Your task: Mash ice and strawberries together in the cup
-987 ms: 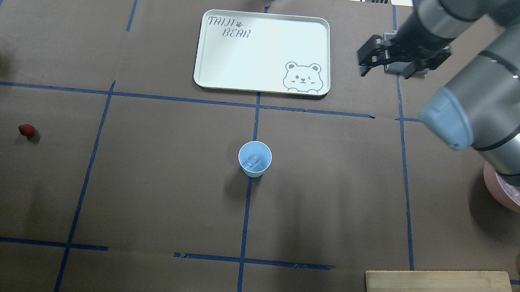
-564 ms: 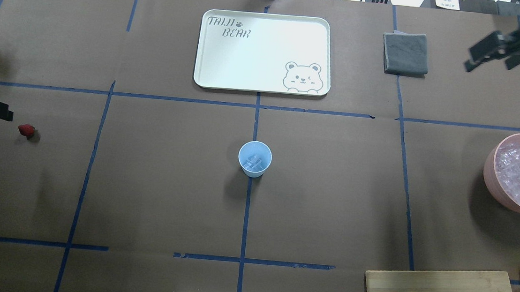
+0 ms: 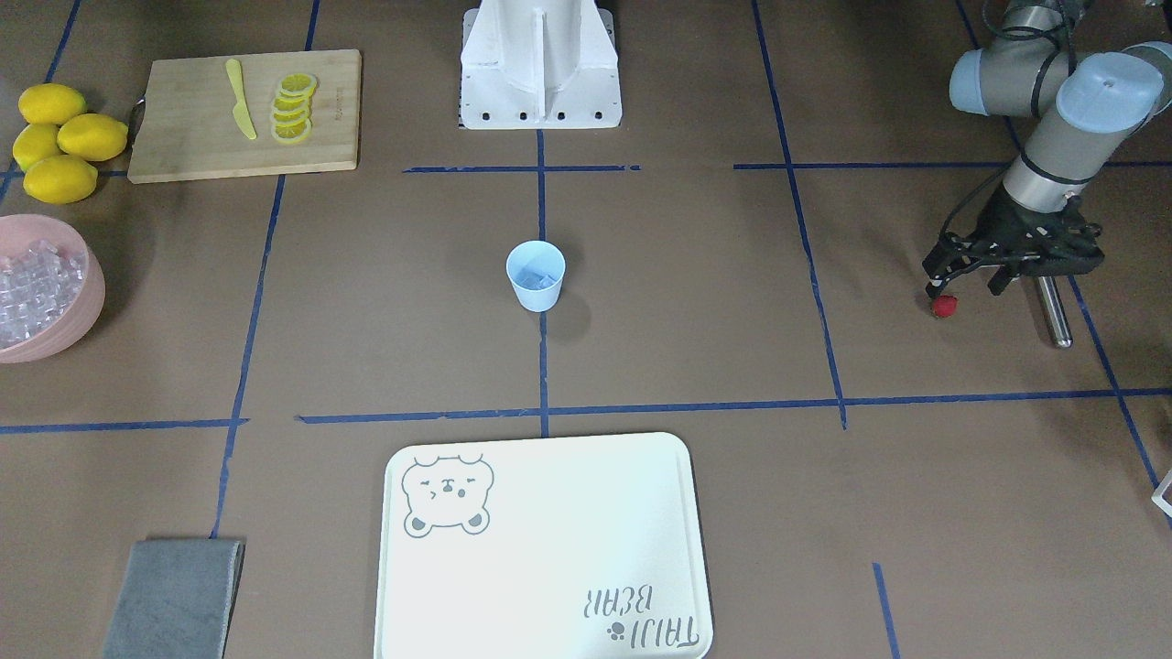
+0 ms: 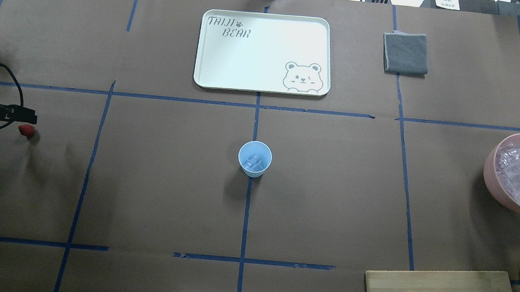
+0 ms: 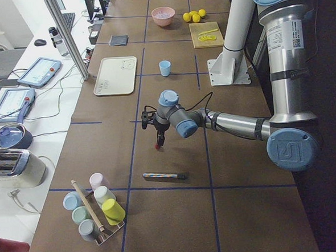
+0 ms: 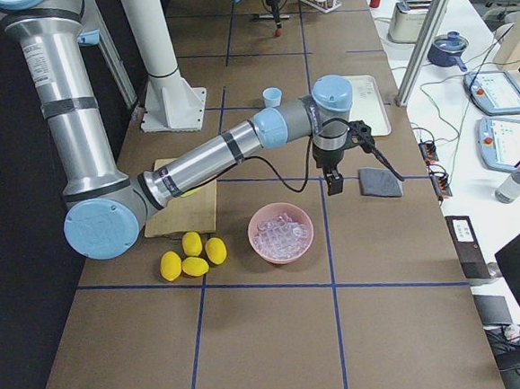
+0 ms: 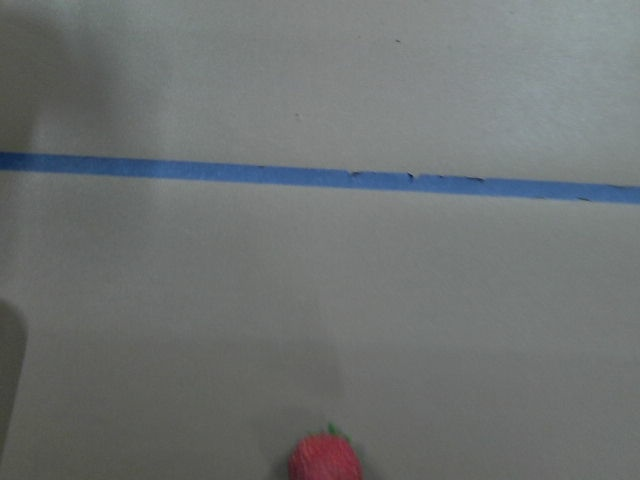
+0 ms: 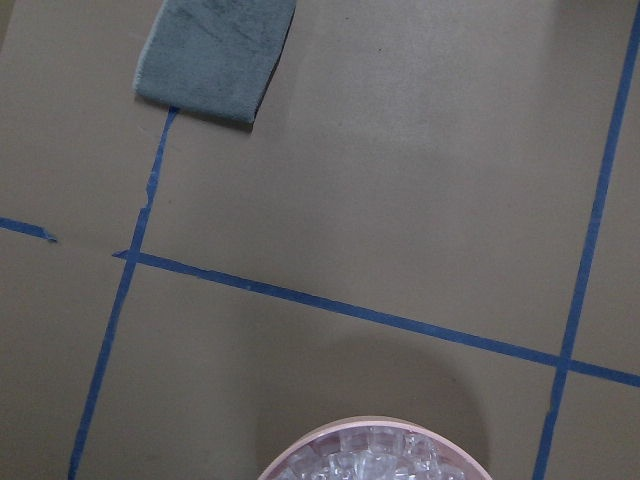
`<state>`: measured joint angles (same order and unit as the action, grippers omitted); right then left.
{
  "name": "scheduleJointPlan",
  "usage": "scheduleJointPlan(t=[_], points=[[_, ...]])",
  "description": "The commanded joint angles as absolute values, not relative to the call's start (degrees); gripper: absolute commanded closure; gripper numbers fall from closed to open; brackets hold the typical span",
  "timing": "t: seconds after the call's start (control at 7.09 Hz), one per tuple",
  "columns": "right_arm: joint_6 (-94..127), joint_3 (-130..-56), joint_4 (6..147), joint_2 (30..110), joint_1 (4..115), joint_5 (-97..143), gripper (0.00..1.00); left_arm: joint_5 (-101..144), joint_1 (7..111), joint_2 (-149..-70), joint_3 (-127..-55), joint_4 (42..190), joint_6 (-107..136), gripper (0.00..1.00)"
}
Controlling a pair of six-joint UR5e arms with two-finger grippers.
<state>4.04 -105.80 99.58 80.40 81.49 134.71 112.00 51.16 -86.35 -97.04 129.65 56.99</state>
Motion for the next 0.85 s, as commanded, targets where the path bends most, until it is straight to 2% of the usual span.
scheduleJointPlan(t=[0.0, 0.71], points=[[3.5, -105.9, 99.5, 81.1, 82.2, 134.6, 0.01, 111.2, 50.7, -88.5, -94.0, 130.0, 57.1, 0.02], [3.9, -106.1, 99.5, 81.0, 82.2, 134.6, 0.01, 111.2, 48.1, -89.5, -92.1, 130.3, 58.9, 0.04]])
